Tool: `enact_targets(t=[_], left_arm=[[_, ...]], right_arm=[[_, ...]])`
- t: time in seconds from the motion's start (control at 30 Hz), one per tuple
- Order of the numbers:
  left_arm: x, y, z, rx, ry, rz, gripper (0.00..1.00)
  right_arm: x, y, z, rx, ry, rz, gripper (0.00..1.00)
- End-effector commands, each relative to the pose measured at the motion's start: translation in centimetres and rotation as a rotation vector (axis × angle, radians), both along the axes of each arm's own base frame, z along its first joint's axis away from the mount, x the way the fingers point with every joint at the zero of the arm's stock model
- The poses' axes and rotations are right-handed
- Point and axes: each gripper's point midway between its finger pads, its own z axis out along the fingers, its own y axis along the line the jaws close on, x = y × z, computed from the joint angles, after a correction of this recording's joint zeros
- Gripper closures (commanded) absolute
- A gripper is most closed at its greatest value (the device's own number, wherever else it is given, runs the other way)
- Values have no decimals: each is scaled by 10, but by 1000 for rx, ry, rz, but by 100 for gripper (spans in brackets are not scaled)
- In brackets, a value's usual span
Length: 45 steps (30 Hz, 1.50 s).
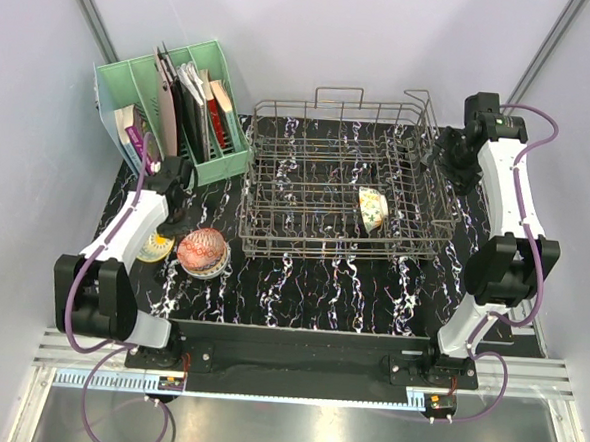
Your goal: Unload the bowls from the dish rack
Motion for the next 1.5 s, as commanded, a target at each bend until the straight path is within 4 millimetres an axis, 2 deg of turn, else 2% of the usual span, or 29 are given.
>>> enact_targets(t=[0.0,0.2,0.47,0.57,0.97,1.03,1.07,1.13,1.2,1.23,1.47], left_arm=[[12,11,5,16,-30,36,100],[12,14,-12,-17,34,80,100],[15,11,-24,-43,115,83,100],[14,19,-30,-47,142,116,100],[-2,23,-58,-58,254,156,99],[-3,23,-59,-59,254,164,94],[-2,22,-60,-62,250,163,82],[-4,23,-59,-60,245,165,73],[-2,23,-55,-61,222,161,57],[-2,22,-54,-61,219,158,54],[8,26,-40,-48,161,165,52]], right_arm=[[7,6,10,33,-52,9,15],[8,7,12,43,-60,11,15],[11,10,12,55,-71,16,15],[11,9,13,57,-75,17,15],[15,11,15,65,-87,33,15],[14,11,13,66,-82,33,15],[14,12,13,69,-81,36,15],[14,12,11,71,-76,36,15],[14,12,11,74,-78,37,15],[14,12,10,75,-76,38,15],[13,14,5,85,-71,41,15]])
